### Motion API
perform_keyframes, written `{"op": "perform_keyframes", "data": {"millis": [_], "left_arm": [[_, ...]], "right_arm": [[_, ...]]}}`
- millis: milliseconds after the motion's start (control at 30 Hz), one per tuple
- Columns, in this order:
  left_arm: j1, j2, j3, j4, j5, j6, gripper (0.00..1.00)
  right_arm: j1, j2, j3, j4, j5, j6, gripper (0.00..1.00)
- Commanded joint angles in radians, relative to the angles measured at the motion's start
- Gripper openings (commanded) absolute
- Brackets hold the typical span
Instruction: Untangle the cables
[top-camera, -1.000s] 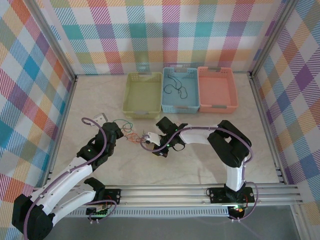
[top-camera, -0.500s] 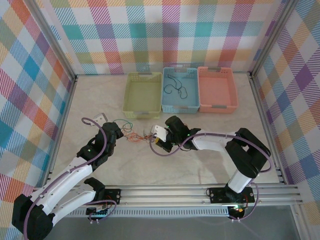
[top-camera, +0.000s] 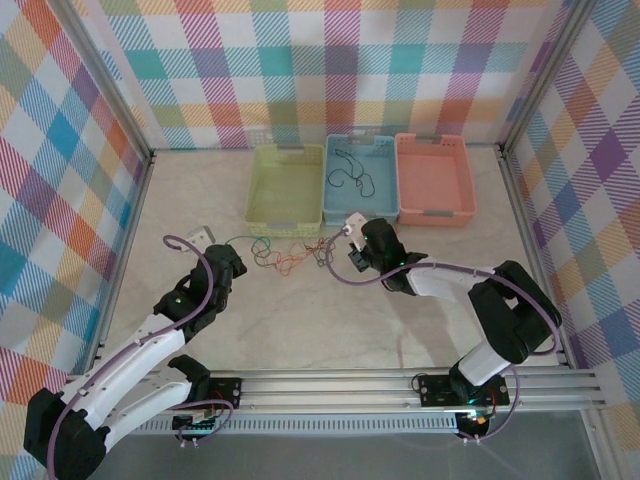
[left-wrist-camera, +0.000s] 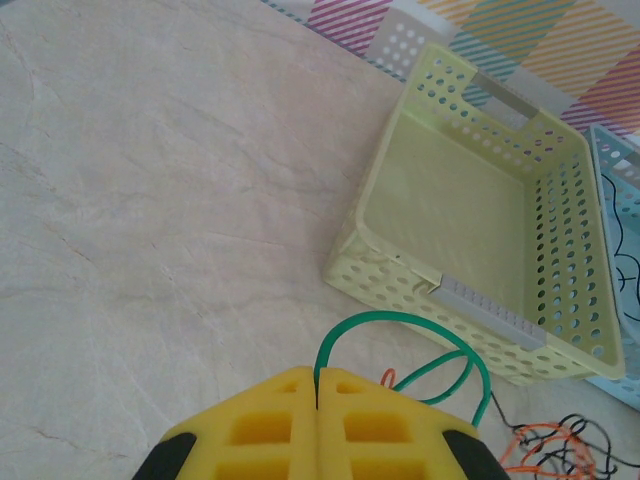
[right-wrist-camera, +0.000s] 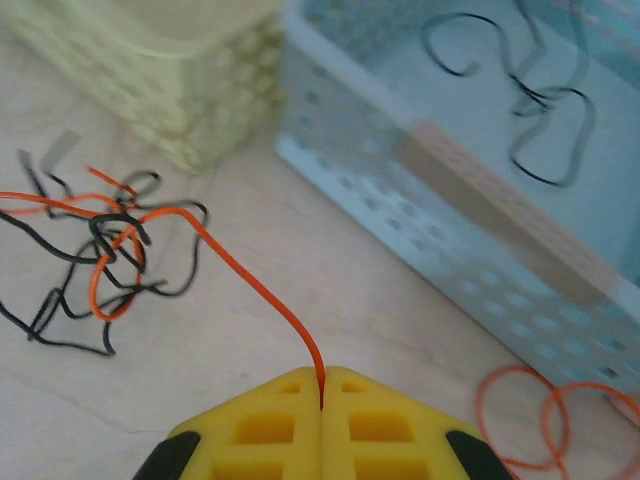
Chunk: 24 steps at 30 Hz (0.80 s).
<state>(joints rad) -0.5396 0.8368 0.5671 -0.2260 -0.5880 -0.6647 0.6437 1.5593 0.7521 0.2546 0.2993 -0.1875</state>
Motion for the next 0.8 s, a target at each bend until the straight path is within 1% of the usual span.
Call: {"op": "perform_keyframes", "data": {"millis": [0,67,367,533,767], "left_arm": [[0.01,-0.005,0.028,0.013,-0.027,0.002,0.0],[0.01,-0.008,0.028,0.007,-0.035,0.0,0.0],[0.011,-0.006,0.03,-0.009,-0.057,-0.013,0.0],[0.012,0.009,0.032,-0.021,-0.088,-0.014,0.0],[0.013,0.012,0.044,-0.043,-0.114,-0.031,0.0]], "right_arm": [[-0.046,-0.055,-0.024,0.033,0.116,0.149,0.0],[-0.072,-0.077,-0.041,0.036,0.124,0.192,0.0],[-0.175,-0.19,-0.122,0.037,0.236,0.391,0.0],[-0.236,-0.258,-0.188,0.068,0.25,0.481,0.0],[-0.303,-0.324,-0.24,0.049,0.302,0.611,0.0]]}}
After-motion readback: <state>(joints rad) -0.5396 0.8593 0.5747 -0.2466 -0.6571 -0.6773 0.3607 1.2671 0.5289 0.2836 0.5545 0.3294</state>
